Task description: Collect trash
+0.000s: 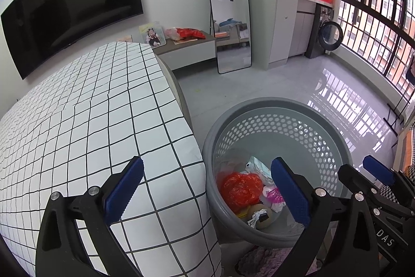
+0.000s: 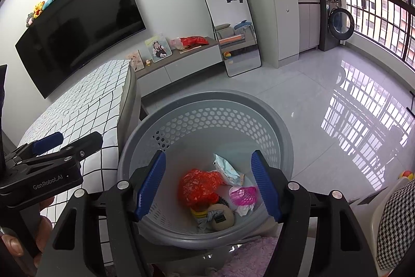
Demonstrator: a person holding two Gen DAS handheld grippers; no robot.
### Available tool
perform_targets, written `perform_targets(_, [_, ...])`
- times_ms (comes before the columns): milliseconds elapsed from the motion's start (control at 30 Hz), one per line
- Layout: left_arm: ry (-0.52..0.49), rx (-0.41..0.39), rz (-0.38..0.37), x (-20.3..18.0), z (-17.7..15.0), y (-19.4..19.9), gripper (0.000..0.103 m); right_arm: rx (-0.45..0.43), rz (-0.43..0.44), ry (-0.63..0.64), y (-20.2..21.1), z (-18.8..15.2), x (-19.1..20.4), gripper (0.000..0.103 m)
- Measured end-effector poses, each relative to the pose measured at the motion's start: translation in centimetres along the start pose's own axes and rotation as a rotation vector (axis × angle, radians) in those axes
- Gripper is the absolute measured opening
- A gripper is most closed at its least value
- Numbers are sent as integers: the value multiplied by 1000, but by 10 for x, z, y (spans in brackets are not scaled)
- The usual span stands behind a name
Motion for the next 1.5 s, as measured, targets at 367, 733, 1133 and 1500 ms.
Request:
perform_targets(367, [-5,-7,14,-2,-1,2,97,-7,4,1,3,-2,1,66])
perform_targets(733, [-16,1,6,-6,-3,0,97,-7,4,0,3,-2,1,66])
perform_targets(1133, [-21,33,-6,-8,0,-6,97,-1,6,-13,2,4,-7,66])
perform_targets(1500, [-20,63,-19,-12,17,-18,97,13,13,-22,-8,20,-12,66])
Point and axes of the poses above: each gripper's, at about its wrist camera, not at the fingertips, and y roughly against the way its jaws point, x to its left, z to its top, the point moved 3 cm from there along -y, roughly the way its jaws point, and after that the axes turned 11 degrees about x, right-handed, at the moved point
